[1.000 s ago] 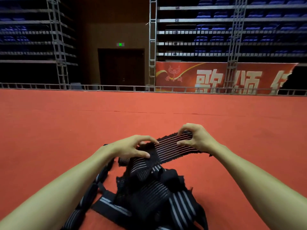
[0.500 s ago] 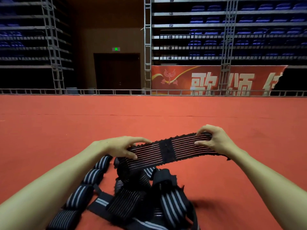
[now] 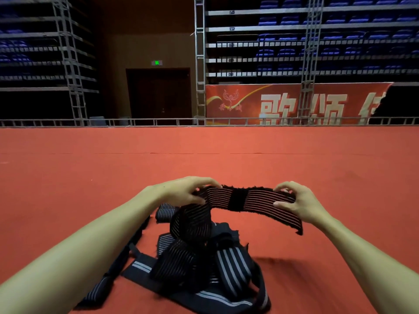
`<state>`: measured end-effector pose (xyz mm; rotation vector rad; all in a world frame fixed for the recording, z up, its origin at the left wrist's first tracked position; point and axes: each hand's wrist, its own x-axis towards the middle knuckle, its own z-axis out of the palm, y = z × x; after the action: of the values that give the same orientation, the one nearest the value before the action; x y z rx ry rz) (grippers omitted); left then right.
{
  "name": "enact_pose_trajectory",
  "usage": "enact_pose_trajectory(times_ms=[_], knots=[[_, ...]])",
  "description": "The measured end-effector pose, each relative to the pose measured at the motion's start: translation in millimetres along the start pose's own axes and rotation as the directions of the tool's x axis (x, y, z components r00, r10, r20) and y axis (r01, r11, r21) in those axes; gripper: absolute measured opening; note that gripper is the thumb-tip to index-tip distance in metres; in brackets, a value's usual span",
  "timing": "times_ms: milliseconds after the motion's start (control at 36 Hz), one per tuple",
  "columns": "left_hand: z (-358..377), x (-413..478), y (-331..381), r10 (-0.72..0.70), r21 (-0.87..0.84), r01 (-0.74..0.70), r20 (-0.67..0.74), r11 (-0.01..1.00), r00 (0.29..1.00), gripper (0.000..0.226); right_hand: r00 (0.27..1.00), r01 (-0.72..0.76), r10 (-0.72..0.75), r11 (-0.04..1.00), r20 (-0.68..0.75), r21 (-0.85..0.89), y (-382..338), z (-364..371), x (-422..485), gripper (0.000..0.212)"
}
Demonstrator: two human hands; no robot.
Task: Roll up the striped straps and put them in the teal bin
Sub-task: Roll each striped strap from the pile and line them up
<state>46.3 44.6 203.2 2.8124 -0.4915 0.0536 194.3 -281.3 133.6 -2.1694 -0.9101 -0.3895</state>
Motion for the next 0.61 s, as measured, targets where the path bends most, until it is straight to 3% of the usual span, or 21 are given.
enact_pose_trajectory(times_ms=[167, 389, 611], knots=[[15, 7, 1, -0.034, 0.025, 0.033, 0.049, 0.999, 0.998, 0.049, 0.996, -0.075, 0.078, 0.995, 0.049, -0.069, 24, 8, -20, 0.039], [23, 3, -17, -0.045, 0.116, 0.031, 0.117, 0.993, 0.992, 0.021, 0.983, -0.108, 0.118, 0.991, 0.142, -0.075, 30, -2, -32, 0.029], [40, 15, -8, -0.058, 0.151, 0.034, 0.159, 0.988, 0.986, 0.038, 0.968, -0.129, 0.150, 0.985, 0.200, -0.113, 43, 12, -52, 0.028]])
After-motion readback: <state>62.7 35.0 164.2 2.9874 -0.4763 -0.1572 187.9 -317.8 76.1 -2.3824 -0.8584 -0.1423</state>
